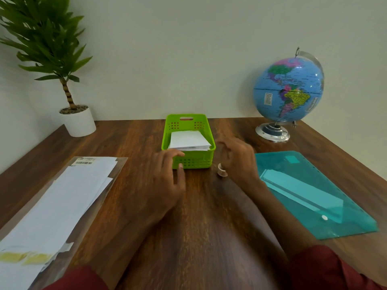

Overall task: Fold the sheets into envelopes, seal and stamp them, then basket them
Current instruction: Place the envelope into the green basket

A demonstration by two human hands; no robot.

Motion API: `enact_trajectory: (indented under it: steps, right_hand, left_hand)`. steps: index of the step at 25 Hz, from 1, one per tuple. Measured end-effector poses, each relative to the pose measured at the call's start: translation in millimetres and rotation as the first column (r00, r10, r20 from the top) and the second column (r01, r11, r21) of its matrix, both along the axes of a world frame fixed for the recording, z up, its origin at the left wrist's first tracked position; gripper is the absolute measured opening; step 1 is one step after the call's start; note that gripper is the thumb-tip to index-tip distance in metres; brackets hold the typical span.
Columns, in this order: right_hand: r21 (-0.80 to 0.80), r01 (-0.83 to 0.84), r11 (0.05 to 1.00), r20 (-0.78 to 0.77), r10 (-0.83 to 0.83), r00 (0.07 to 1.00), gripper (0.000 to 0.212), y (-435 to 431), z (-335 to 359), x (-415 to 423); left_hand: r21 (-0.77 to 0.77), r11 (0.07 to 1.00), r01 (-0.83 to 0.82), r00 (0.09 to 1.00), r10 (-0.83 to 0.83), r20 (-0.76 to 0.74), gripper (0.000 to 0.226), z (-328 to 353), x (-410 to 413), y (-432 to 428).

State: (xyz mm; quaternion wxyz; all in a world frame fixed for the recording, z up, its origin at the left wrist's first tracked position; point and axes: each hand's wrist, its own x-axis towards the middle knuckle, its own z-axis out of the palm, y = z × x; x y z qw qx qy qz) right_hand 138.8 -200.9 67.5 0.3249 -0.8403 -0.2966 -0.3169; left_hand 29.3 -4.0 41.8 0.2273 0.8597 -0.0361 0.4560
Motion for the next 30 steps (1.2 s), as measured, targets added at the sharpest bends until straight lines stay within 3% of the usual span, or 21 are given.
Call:
enact_trajectory:
  steps: [3,6,9,11,17,22,27,30]
  right_hand:
    - [0.005,0.217,0.976,-0.263,-0.208,0.942,0.012,-32.2,-20.8,12.0]
    - [-0.110,0.234,0.966,-0.474,-0.258,0.842,0.013,-42.7,-43.6,15.9]
    - [-0.160,0.196,0.968,-0.461,-0.249,0.852,0.016,-36.8,-45.2,9.6]
    - [-0.190,0.182,0.965,-0.435,-0.249,0.865,0.019,-32.0,-42.8,5.0]
    - [-0.222,0.207,0.953,-0.503,-0.293,0.813,0.008,-28.9,-41.4,-9.3]
    - [-0.165,0.147,0.975,-0.537,-0.214,0.816,0.012,-22.0,-24.8,-47.7]
    - [-0.190,-0.085,0.978,-0.588,-0.044,0.808,0.009,6.4,-4.9,-106.7]
    - [-0.105,-0.225,0.969,-0.612,0.115,0.782,0.015,48.5,-3.4,-137.9]
  left_hand:
    - [-0.003,0.973,0.232,0.957,-0.229,-0.179,0.022,-18.6,7.1,-31.6]
    - [0.009,0.972,0.234,0.881,-0.208,-0.425,0.038,-35.8,32.2,-59.5]
    - [0.053,0.987,0.149,0.827,-0.095,-0.554,0.049,-30.7,54.1,-81.2]
    - [0.104,0.988,0.114,0.793,-0.027,-0.608,0.042,-25.1,64.3,-86.9]
    - [0.194,0.973,0.127,0.798,0.016,-0.603,0.028,-23.2,53.6,-80.4]
    - [0.146,0.977,0.154,0.789,-0.033,-0.614,0.029,-10.9,9.2,-64.3]
    - [0.155,0.987,0.045,0.747,0.069,-0.661,0.032,7.0,-63.4,-22.6]
    - [0.072,0.983,-0.170,0.683,0.170,-0.710,0.035,9.7,-109.1,7.7]
